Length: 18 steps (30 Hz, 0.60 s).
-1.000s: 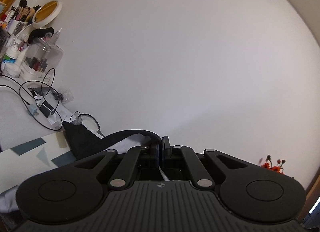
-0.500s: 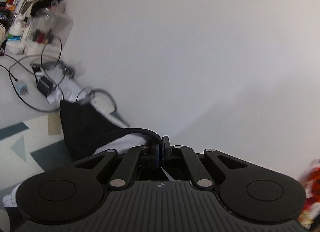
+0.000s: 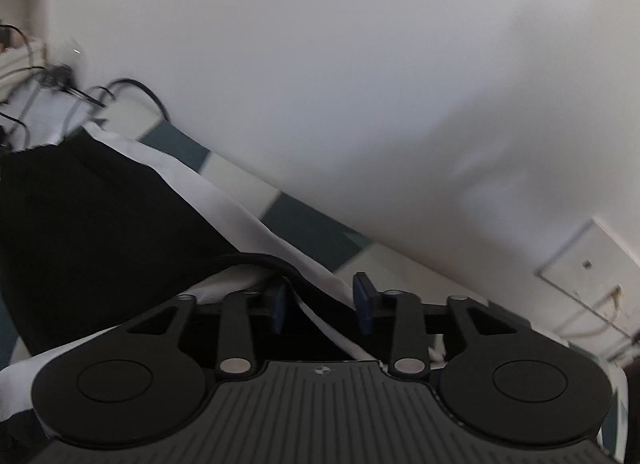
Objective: Fold clothes
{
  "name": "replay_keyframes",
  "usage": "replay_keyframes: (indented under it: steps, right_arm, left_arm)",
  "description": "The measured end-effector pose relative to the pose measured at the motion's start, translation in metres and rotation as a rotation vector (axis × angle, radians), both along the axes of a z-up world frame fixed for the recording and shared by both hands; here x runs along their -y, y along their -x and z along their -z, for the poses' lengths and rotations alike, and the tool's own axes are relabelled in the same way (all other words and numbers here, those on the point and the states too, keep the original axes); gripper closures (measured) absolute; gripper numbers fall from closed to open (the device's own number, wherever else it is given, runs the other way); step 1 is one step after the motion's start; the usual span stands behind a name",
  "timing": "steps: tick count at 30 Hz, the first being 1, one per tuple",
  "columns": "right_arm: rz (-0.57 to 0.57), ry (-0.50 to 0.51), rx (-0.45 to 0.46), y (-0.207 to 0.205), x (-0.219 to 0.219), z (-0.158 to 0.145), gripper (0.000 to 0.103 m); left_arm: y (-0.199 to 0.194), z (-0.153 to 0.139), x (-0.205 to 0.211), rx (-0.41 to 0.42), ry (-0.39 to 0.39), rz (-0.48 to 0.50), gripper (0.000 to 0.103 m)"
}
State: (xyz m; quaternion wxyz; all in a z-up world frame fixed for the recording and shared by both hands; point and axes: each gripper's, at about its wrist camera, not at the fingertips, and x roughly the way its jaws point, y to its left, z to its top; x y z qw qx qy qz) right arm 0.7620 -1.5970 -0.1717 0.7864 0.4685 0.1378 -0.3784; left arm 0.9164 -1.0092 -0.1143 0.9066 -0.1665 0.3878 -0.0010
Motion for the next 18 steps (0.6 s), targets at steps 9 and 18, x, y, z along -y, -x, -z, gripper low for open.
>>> replay_keyframes:
  steps: [9, 18]
  right_arm:
    - [-0.084, -0.002, -0.07, 0.016, -0.043, 0.006, 0.055]
    - [-0.121, 0.061, -0.142, -0.002, -0.057, 0.019, 0.054]
  left_arm:
    - [-0.017, 0.031, -0.014, -0.118, 0.099, 0.073, 0.04]
    - [-0.051, 0.049, -0.004, -0.098, 0.101, 0.101, 0.09]
